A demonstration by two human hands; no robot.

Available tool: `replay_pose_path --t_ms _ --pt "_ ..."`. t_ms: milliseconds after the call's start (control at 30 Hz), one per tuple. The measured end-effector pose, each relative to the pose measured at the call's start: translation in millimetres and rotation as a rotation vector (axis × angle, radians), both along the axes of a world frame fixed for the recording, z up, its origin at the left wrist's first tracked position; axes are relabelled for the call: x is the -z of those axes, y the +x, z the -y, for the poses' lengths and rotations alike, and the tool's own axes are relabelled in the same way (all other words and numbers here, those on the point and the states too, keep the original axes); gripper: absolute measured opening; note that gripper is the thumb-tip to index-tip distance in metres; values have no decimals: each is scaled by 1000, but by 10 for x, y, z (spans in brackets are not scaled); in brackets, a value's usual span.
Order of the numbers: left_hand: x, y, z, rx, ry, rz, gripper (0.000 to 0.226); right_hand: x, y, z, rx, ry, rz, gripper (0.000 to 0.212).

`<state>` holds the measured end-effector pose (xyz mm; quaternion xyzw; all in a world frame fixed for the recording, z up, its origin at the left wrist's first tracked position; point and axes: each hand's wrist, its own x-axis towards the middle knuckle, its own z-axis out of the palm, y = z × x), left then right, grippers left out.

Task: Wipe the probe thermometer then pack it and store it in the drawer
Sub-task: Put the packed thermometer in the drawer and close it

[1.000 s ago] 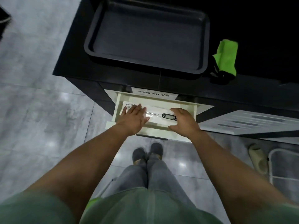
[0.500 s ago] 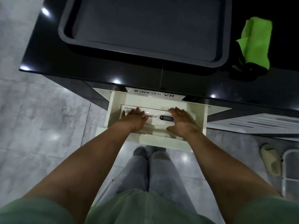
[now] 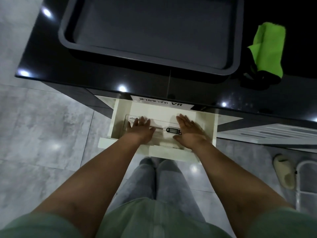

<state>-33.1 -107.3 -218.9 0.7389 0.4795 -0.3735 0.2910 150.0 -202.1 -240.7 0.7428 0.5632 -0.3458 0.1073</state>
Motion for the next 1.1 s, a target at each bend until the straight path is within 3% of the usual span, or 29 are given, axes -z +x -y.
replay_pose_path --t_ms 300,467,600,800,900,1000,1100 --pt "-686 -195 264 -22 93 70 61 -773 -165 335 31 90 27 68" --pt "-1054 -376 494 -151 169 138 63 -1265 -269 561 48 241 23 63" --pt "-1124 -487 702 -447 181 215 67 -1523 -330 675 14 380 53 58" --pt "-1109 -497 810 -991 195 307 74 -1716 -223 615 75 793 217 52" --pt "-1095 -447 784 -1294 99 349 77 -1795 -85 489 159 762 266 57" --pt "-1055 -441 737 -1597 -33 362 75 -1755 86 398 193 599 314 63" --pt "-1044 -414 746 -1812 -191 483 60 -1675 211 369 165 458 344 66"
